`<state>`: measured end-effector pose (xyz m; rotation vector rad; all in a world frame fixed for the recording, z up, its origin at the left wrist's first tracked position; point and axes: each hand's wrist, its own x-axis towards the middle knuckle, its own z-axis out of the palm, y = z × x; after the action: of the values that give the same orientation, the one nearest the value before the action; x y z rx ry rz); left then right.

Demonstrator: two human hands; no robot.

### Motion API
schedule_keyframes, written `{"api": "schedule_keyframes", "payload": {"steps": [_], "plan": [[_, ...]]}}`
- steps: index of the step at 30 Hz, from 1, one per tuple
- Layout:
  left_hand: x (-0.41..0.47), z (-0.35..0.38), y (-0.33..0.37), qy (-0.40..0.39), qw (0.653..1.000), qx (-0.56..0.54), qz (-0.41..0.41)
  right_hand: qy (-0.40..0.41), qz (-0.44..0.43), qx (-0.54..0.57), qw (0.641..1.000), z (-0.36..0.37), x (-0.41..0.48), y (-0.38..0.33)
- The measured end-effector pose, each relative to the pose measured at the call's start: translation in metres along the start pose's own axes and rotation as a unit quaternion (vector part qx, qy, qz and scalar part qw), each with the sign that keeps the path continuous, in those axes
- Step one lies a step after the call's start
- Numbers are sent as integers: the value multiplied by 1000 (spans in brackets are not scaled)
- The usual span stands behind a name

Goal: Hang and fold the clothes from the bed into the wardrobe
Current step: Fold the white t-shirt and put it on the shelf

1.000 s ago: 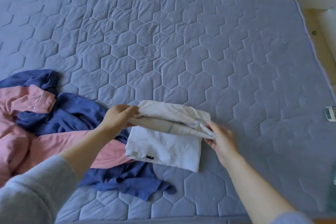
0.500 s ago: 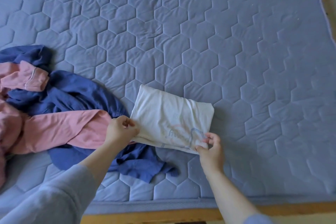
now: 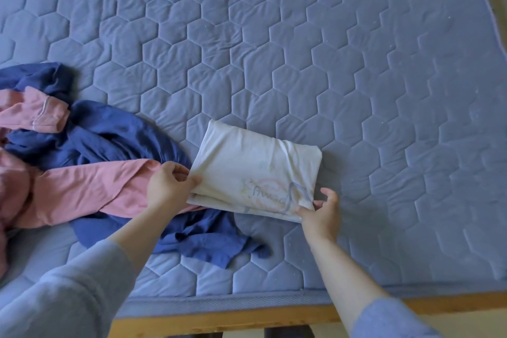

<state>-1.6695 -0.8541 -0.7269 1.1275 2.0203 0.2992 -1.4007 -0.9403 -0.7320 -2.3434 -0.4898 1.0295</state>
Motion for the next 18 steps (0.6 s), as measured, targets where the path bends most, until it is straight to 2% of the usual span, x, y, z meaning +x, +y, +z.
{"api": "schedule_keyframes", "payload": {"steps": [5,7,9,11,13,16,18], "plan": [[-18,6,-8,-37,999,20,22,18,-42,-67,997,3,-6,5],[-22,9,-6,-19,997,55,59,53,-135,-139,980,5,-12,2],[-23,10,-3,-17,994,75,81,48,-274,-194,941,6,-17,1],[-20,7,-2,-30,993,86,75,-19,-355,-222,908,6,-20,-2],[-15,3,-4,-64,994,73,56,-87,-396,-255,878,8,-21,-3],[-9,-2,-7,-116,991,56,26,-160,-460,-319,813,14,-21,-2],[-7,-1,-10,-130,989,67,7,-214,-456,-405,763,18,-20,5]]}}
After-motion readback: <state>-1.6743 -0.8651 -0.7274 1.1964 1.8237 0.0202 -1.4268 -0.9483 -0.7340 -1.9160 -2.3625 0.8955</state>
